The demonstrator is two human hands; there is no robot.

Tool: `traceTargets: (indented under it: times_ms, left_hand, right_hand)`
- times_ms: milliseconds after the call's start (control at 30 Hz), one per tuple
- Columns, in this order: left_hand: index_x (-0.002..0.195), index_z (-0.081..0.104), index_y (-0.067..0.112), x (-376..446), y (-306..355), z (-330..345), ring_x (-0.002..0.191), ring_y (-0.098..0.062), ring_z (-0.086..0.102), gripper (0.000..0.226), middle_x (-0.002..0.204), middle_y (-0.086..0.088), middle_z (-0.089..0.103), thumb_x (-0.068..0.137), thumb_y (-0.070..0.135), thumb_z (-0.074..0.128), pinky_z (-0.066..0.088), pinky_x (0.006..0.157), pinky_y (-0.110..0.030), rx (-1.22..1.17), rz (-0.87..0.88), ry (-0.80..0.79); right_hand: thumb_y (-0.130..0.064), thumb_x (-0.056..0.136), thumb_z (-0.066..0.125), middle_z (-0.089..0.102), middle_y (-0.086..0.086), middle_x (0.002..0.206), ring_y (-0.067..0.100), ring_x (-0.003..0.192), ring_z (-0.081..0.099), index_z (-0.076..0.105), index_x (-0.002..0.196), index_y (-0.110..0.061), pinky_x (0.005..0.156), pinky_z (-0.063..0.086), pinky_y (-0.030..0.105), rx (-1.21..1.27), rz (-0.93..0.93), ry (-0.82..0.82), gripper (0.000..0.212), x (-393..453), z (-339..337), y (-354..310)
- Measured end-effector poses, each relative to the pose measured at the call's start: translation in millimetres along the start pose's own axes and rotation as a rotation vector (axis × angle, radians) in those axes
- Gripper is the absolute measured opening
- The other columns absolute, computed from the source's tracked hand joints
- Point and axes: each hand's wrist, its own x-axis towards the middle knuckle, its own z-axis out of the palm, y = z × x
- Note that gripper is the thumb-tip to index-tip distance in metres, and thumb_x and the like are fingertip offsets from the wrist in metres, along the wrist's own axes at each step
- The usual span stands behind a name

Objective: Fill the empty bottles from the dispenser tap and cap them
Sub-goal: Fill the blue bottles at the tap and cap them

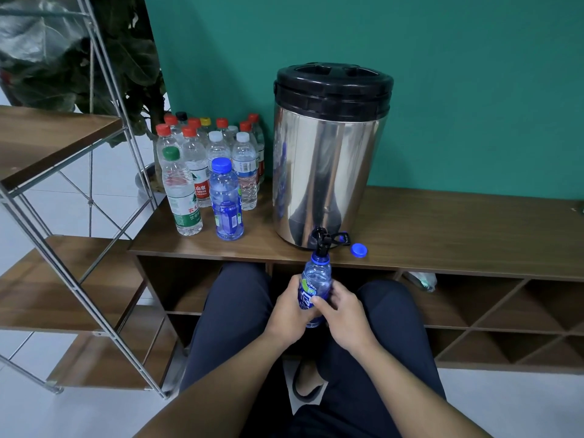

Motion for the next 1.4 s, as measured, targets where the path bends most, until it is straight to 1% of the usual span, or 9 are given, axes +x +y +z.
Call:
traceTargets:
  times_ms: [200,367,533,767,867,967,1100,1300,1400]
  left_hand:
    - [0.134,0.065,0.031,0.6,-1.3,0.3,0.103,-0.002,0.076,0.06,0.114,0.013,0.079,0.084,0.009,0.089,0.06,0.09,-0.021,0.022,-0.019,0.014]
    - [0.129,0.066,0.029,1.8,-2.2,-1.0,0.098,-0.001,0.075,0.057,0.108,0.01,0.079,0.083,0.003,0.085,0.058,0.085,-0.019,0.034,-0.039,0.041]
    - [0.129,0.067,0.029,3.7,-5.4,-0.3,0.098,-0.005,0.076,0.059,0.108,0.009,0.08,0.08,0.0,0.082,0.061,0.086,-0.023,0.037,-0.04,0.053]
    - [0.13,0.065,0.031,5.4,-6.2,1.7,0.098,-0.004,0.076,0.058,0.108,0.01,0.079,0.083,0.0,0.079,0.064,0.088,-0.031,0.06,-0.039,0.052]
    - [0.136,0.065,0.033,5.1,-6.6,1.2,0.102,-0.006,0.077,0.065,0.112,0.012,0.08,0.082,-0.001,0.079,0.064,0.092,-0.033,0.032,-0.036,0.047]
    - [0.139,0.065,0.033,4.7,-6.3,1.7,0.104,-0.006,0.077,0.069,0.113,0.012,0.08,0.083,-0.005,0.079,0.064,0.093,-0.031,0.009,-0.035,0.051]
    - [0.132,0.066,0.036,4.1,-5.1,1.6,0.102,-0.008,0.078,0.068,0.111,0.011,0.08,0.082,-0.007,0.081,0.063,0.089,-0.027,-0.028,-0.04,0.054]
    - [0.14,0.065,0.031,3.4,-5.2,2.0,0.105,-0.004,0.077,0.07,0.115,0.015,0.08,0.082,-0.004,0.085,0.062,0.094,-0.025,-0.029,-0.028,0.038]
    - [0.143,0.063,0.032,4.1,-6.9,1.9,0.107,-0.004,0.077,0.072,0.117,0.014,0.08,0.082,0.0,0.087,0.063,0.097,-0.03,-0.018,-0.043,0.023]
  right_hand:
    - [-0.011,0.101,0.076,0.083,-0.009,0.12,0.013,0.115,0.079,0.073,0.132,-0.029,0.107,0.061,0.051,-0.035,-0.006,0.009,0.036,2.0,2.8,3.9]
    - [-0.009,0.102,0.075,0.084,-0.011,0.118,0.01,0.112,0.079,0.072,0.135,-0.029,0.105,0.062,0.047,-0.056,-0.006,0.019,0.039,3.1,8.2,3.1]
    - [-0.011,0.103,0.074,0.083,-0.012,0.117,0.009,0.111,0.079,0.071,0.136,-0.029,0.104,0.063,0.047,-0.058,0.006,0.019,0.039,3.2,12.0,4.9]
    - [-0.012,0.103,0.075,0.084,-0.011,0.116,0.009,0.109,0.08,0.071,0.134,-0.03,0.102,0.064,0.048,-0.071,0.005,0.027,0.036,3.2,12.5,3.7]
    - [-0.011,0.102,0.075,0.083,-0.012,0.117,0.009,0.11,0.079,0.071,0.135,-0.03,0.103,0.064,0.048,-0.058,0.006,0.026,0.038,2.1,13.8,3.9]
    - [-0.008,0.103,0.074,0.084,-0.012,0.117,0.009,0.111,0.079,0.072,0.135,-0.027,0.103,0.063,0.045,-0.048,0.002,0.033,0.038,1.0,13.3,3.5]
    - [-0.002,0.103,0.073,0.084,-0.01,0.118,0.01,0.112,0.079,0.072,0.135,-0.023,0.104,0.063,0.042,-0.01,0.002,0.029,0.038,-0.3,12.6,1.2]
    - [-0.004,0.102,0.074,0.083,-0.01,0.121,0.011,0.116,0.079,0.073,0.134,-0.026,0.108,0.061,0.047,-0.026,-0.002,0.024,0.038,0.3,10.0,2.8]
    - [-0.005,0.102,0.075,0.083,-0.01,0.122,0.012,0.117,0.078,0.073,0.134,-0.026,0.109,0.06,0.049,-0.026,0.0,0.015,0.038,0.7,8.7,3.9]
